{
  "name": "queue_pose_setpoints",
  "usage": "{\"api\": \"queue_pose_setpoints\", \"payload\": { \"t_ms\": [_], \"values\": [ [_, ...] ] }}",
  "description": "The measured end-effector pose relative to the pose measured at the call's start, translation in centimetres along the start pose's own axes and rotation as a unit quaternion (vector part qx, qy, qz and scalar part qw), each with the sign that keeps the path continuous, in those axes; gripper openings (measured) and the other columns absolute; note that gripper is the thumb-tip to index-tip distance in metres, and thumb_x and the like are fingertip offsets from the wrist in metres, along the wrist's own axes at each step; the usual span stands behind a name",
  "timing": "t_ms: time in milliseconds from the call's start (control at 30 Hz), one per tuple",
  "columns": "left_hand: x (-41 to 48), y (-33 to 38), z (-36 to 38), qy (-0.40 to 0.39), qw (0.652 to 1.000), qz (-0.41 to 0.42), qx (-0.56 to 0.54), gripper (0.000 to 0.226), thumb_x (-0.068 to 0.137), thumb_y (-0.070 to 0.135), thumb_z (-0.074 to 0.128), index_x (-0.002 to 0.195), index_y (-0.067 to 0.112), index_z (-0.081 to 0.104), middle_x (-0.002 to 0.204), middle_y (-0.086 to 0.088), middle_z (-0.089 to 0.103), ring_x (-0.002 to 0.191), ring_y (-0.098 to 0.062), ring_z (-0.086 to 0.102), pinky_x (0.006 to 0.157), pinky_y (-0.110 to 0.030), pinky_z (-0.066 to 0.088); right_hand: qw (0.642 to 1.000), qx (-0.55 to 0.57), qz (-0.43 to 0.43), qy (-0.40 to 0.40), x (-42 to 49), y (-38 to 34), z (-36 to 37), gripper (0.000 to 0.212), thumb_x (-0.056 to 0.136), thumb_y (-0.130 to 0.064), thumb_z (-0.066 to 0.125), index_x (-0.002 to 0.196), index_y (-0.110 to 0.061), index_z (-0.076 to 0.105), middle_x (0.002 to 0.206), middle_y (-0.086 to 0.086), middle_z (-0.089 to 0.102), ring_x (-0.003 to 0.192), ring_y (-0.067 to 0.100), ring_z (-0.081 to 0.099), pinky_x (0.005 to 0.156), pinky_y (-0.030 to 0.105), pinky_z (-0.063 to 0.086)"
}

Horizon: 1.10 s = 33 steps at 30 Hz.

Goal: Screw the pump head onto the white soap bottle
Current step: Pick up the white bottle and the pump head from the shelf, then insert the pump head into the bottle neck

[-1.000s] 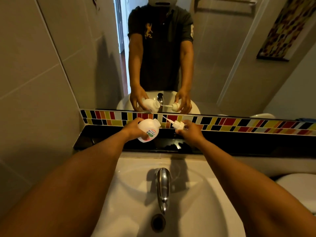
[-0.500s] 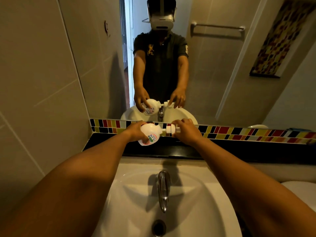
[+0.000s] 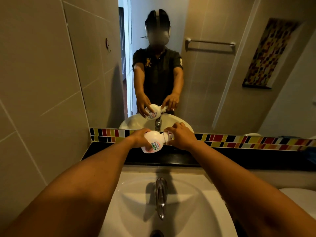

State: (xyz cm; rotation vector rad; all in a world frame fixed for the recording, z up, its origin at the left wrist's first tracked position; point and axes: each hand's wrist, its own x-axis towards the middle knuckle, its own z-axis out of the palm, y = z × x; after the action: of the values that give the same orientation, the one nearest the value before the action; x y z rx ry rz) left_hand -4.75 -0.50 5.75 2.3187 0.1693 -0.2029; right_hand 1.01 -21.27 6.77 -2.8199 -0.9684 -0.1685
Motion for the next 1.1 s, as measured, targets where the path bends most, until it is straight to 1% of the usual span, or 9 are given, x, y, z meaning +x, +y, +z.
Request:
{"api": "queue_pose_setpoints", "payload": {
  "t_ms": [233, 333, 400, 467, 533, 733, 867, 1000, 1100],
  "values": [
    [0.4, 0.1, -0.1, -0.007, 1.0, 0.014, 0.017, 0.075, 0.066, 0.012, 0.085, 0.131, 0.026, 0.05, 0.131, -0.007, 0.058, 0.121, -0.03, 0.056, 0.103, -0.053, 0.049, 0.998, 0.025, 0.01, -0.063, 0.1, -0.2, -0.7, 0.059, 0.081, -0.049, 0.07, 0.135, -0.031, 0.055, 0.127, 0.009, 0.054, 0.115, 0.03, 0.049, 0.097, 0.045, 0.045],
    [0.4, 0.1, -0.3, -0.015, 0.999, 0.028, 0.019, 0.074, 0.067, 0.009, 0.084, 0.13, 0.026, 0.05, 0.133, -0.007, 0.058, 0.122, -0.031, 0.055, 0.103, -0.055, 0.049, 0.983, 0.127, 0.043, -0.128, 0.5, -0.1, -1.3, 0.05, 0.083, -0.043, 0.071, 0.126, -0.018, 0.065, 0.119, 0.009, 0.065, 0.11, 0.028, 0.059, 0.094, 0.041, 0.05],
    [0.5, 0.3, -0.3, -0.014, 0.999, 0.039, 0.031, 0.072, 0.068, 0.007, 0.083, 0.129, 0.027, 0.05, 0.134, -0.007, 0.057, 0.123, -0.031, 0.054, 0.105, -0.055, 0.047, 0.961, 0.212, 0.078, -0.156, 0.7, 0.0, -1.6, 0.045, 0.084, -0.039, 0.071, 0.116, -0.008, 0.071, 0.112, 0.015, 0.071, 0.097, 0.027, 0.064, 0.082, 0.035, 0.054],
    [0.5, 0.6, -0.5, -0.009, 0.998, 0.051, 0.044, 0.071, 0.069, 0.006, 0.083, 0.128, 0.028, 0.05, 0.135, -0.007, 0.056, 0.123, -0.03, 0.053, 0.105, -0.055, 0.047, 0.944, 0.261, 0.113, -0.165, 0.8, 0.1, -1.9, 0.046, 0.084, -0.041, 0.071, 0.11, -0.003, 0.073, 0.106, 0.019, 0.072, 0.077, 0.025, 0.06, 0.062, 0.029, 0.048],
    [0.5, 0.9, -0.6, -0.011, 0.997, 0.059, 0.049, 0.071, 0.07, 0.006, 0.082, 0.129, 0.027, 0.05, 0.136, -0.007, 0.055, 0.124, -0.03, 0.052, 0.105, -0.054, 0.047, 0.929, 0.297, 0.142, -0.17, 0.9, 0.4, -1.9, 0.05, 0.082, -0.045, 0.072, 0.109, -0.004, 0.071, 0.102, 0.019, 0.071, 0.066, 0.023, 0.055, 0.057, 0.027, 0.045],
    [0.6, 0.9, -0.6, -0.041, 0.997, 0.056, 0.045, 0.072, 0.07, 0.006, 0.082, 0.132, 0.024, 0.05, 0.135, -0.007, 0.056, 0.123, -0.03, 0.053, 0.105, -0.052, 0.048, 0.863, 0.399, 0.209, -0.228, 0.7, 1.5, -2.0, 0.052, 0.082, -0.051, 0.07, 0.112, -0.009, 0.066, 0.091, 0.011, 0.078, 0.073, 0.019, 0.066, 0.068, 0.029, 0.05],
    [0.5, 1.1, -0.8, -0.096, 0.994, 0.025, 0.045, 0.069, 0.072, 0.008, 0.081, 0.133, 0.021, 0.051, 0.131, -0.009, 0.06, 0.122, -0.031, 0.057, 0.103, -0.051, 0.05, 0.885, 0.385, 0.167, -0.203, 0.7, 1.6, -1.9, 0.04, 0.078, -0.041, 0.079, 0.1, -0.01, 0.067, 0.095, 0.014, 0.075, 0.076, 0.022, 0.067, 0.067, 0.033, 0.054],
    [0.4, 1.2, -1.2, -0.138, 0.99, -0.018, 0.037, 0.067, 0.075, 0.013, 0.08, 0.135, 0.022, 0.05, 0.132, -0.008, 0.061, 0.123, -0.032, 0.057, 0.099, -0.049, 0.053, 0.906, 0.364, 0.133, -0.17, 1.0, 1.6, -1.6, 0.038, 0.074, -0.023, 0.083, 0.105, -0.007, 0.067, 0.11, 0.015, 0.071, 0.103, 0.032, 0.068, 0.094, 0.046, 0.056],
    [0.5, 1.2, -1.2, -0.143, 0.989, -0.025, 0.029, 0.066, 0.076, 0.013, 0.079, 0.135, 0.021, 0.05, 0.132, -0.009, 0.061, 0.122, -0.031, 0.058, 0.099, -0.049, 0.053, 0.911, 0.356, 0.129, -0.163, 0.8, 1.4, -1.5, 0.038, 0.076, -0.026, 0.082, 0.104, -0.004, 0.069, 0.107, 0.016, 0.072, 0.096, 0.029, 0.069, 0.091, 0.043, 0.058]
  ]
}}
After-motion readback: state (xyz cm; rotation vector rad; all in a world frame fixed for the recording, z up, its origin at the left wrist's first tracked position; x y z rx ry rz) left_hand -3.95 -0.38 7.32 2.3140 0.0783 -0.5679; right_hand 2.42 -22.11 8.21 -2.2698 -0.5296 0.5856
